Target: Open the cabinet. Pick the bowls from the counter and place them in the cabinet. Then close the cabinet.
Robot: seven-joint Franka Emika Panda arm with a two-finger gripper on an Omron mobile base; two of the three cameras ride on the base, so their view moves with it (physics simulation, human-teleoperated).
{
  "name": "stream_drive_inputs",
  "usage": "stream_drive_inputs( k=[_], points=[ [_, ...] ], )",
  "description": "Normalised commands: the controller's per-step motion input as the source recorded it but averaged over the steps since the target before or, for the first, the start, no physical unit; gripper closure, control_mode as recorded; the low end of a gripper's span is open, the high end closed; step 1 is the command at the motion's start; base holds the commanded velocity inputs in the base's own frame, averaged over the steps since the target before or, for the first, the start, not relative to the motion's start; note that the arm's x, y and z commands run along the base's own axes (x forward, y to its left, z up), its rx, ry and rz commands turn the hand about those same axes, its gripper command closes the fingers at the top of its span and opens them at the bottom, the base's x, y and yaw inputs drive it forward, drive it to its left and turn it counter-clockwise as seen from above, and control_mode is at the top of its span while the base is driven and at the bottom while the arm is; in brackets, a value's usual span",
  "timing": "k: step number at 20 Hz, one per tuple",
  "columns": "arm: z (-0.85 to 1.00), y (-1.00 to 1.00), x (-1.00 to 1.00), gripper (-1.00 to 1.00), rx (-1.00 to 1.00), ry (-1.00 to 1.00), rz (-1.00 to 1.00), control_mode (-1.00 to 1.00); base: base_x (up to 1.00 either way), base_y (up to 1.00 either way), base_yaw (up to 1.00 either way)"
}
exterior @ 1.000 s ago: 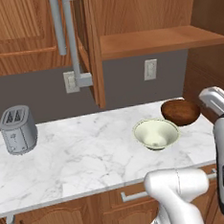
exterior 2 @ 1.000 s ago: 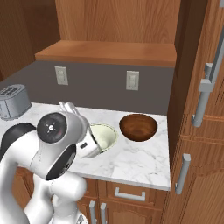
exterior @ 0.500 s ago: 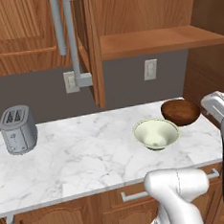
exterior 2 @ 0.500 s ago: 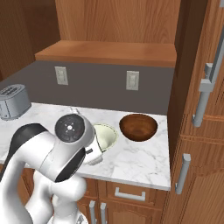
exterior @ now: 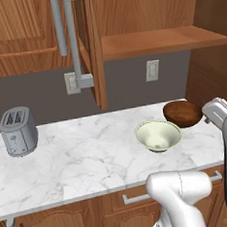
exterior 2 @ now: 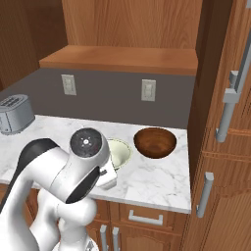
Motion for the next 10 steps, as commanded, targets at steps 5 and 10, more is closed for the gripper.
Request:
stream_drive_inputs(
  k=[5, 10],
  points=[
    [-0.41, 0.00, 0.00, -1.00, 0.11, 0.00, 0.00, -1.00, 0.00, 0.00, 0.00],
    [-0.22, 0.00, 0.02, -1.00, 0.13, 0.00, 0.00, -1.00, 0.00, 0.00, 0.00]
  ],
)
